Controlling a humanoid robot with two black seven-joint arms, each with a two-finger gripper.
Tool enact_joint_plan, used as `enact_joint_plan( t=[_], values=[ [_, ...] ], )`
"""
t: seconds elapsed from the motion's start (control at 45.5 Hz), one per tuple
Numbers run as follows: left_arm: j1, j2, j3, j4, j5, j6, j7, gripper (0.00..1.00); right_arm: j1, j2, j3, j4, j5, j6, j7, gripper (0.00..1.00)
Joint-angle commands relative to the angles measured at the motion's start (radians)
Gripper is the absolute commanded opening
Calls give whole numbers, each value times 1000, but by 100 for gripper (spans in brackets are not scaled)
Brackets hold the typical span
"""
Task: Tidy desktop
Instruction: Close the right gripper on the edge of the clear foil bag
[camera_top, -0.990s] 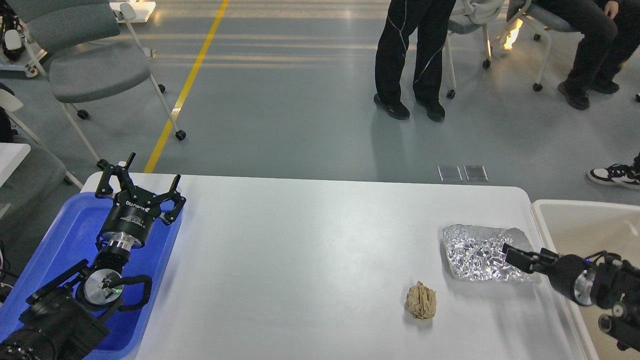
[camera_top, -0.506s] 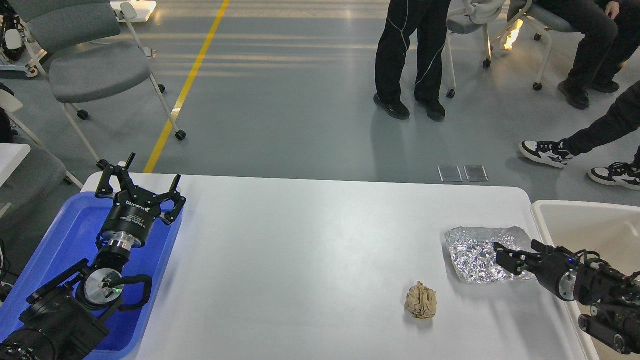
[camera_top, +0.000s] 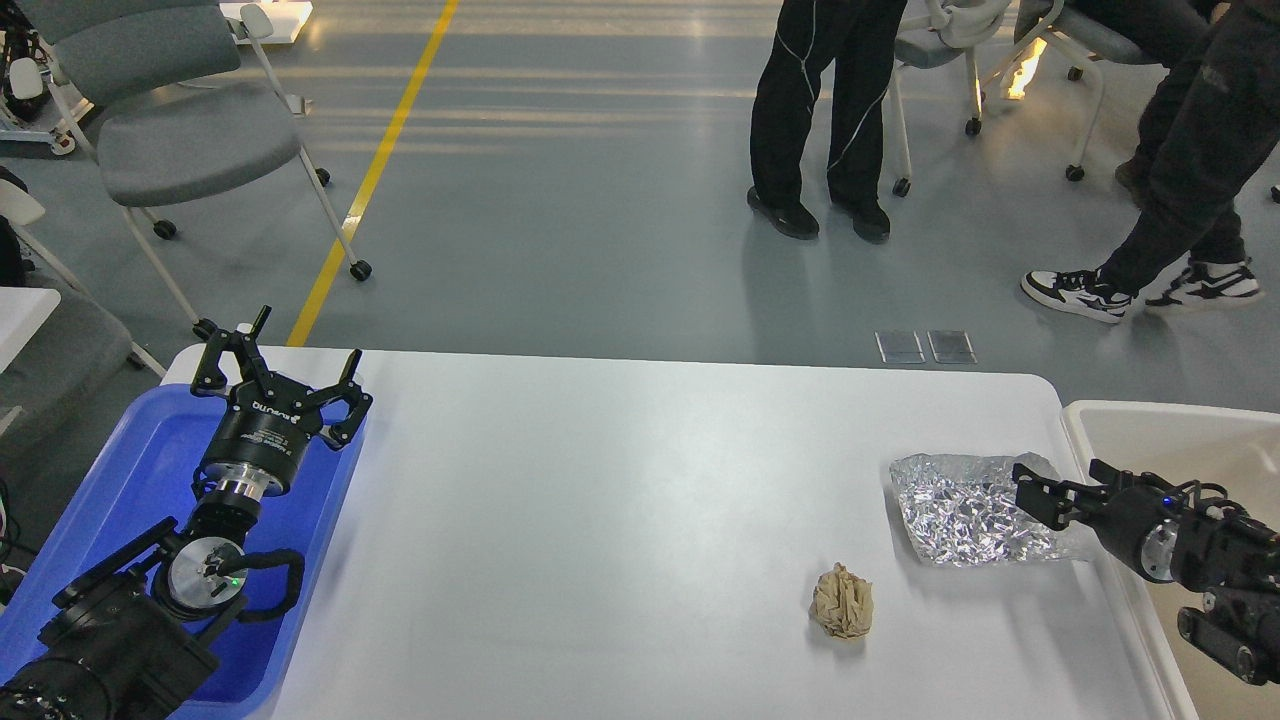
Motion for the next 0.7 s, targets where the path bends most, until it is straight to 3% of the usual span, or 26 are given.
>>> enact_joint_plan(
  t=[0.0, 0.374, 0.682],
  values=[
    [0, 0, 0, -1, 0, 0, 0, 100, -4, 27, -54, -42, 85, 3, 5, 98],
    [0, 0, 0, 1, 0, 0, 0, 100, -53, 105, -59, -153, 88, 5, 5, 98],
    [0, 0, 0, -1, 0, 0, 0, 100, -58, 145, -138, -234, 134, 6, 5, 90]
  ],
)
